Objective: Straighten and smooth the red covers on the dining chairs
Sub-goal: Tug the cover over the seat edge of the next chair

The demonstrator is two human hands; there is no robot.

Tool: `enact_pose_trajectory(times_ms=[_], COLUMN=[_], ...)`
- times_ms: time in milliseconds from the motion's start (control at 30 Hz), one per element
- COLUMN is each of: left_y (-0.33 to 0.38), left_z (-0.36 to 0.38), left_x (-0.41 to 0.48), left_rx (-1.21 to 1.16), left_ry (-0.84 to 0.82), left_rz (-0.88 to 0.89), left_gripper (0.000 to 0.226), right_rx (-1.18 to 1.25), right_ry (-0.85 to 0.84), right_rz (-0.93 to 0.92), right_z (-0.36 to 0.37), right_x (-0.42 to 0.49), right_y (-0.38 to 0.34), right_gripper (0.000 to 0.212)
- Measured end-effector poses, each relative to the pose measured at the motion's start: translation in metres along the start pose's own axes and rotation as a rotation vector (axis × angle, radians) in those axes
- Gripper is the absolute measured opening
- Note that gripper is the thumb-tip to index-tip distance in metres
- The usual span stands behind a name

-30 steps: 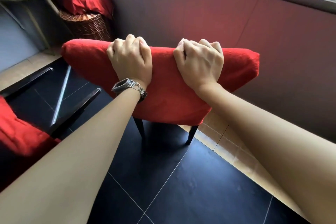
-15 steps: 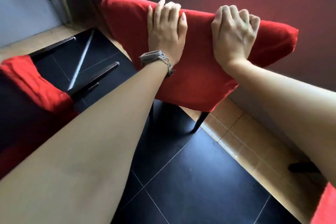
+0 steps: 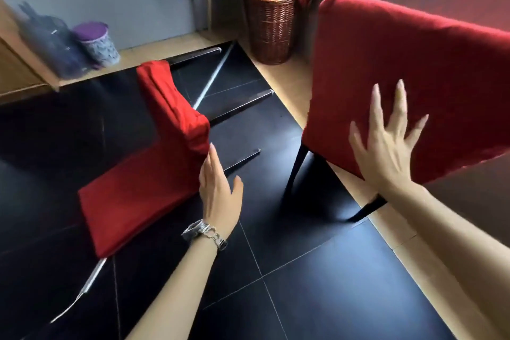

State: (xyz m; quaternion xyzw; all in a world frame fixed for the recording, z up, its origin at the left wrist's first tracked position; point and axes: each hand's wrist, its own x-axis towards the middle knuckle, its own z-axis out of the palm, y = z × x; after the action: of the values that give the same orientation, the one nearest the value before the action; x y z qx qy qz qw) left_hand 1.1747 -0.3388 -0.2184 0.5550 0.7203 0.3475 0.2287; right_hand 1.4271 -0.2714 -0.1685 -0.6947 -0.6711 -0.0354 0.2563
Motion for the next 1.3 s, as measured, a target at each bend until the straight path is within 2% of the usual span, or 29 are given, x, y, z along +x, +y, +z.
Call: enact_pose_trajectory(times_ms=[67,167,267,467,767,1300], left_y=[-0.032,-0.073,-0.105,-0.156,-0.215,-0.281], left_z=[-0.027,-0.064,-0.099,-0.146,-0.208,-0.285], left_x=[-0.003,-0.004,-0.005,-0.015,-0.026,-0.039], left_rx=[0.007,0.004,-0.026,-0.120,-0.191,-0.283], left_ry=[0.052,0.123,0.217,0.314,0.426,0.683], left_rz=[-0.066,-0.121,-0.166,-0.337,-0.517,-0.725], left_gripper=[0.068,0.048,0.043,0.048,0.050,0.051], right_rx=[0.020,0.117,0.198,0.334,0.504,0.529], right_ry=[-0.138,-0.274,-0.357,-0.535,-0.693,-1.014], right_rz=[-0.045,-0.083,-0.139,-0.231,-0.197,-0.384], right_z=[0.027,0.058,0.078,0.109,0.144,0.197], right_x=[-0.027,-0.060,-0.082,-0.109,-0.134,-0.168], right_y=[-0.041,-0.101,-0.156,-0.241,-0.345,-0.461], right_gripper=[0.072,0.062,0.053,0.047,0.042,0.036])
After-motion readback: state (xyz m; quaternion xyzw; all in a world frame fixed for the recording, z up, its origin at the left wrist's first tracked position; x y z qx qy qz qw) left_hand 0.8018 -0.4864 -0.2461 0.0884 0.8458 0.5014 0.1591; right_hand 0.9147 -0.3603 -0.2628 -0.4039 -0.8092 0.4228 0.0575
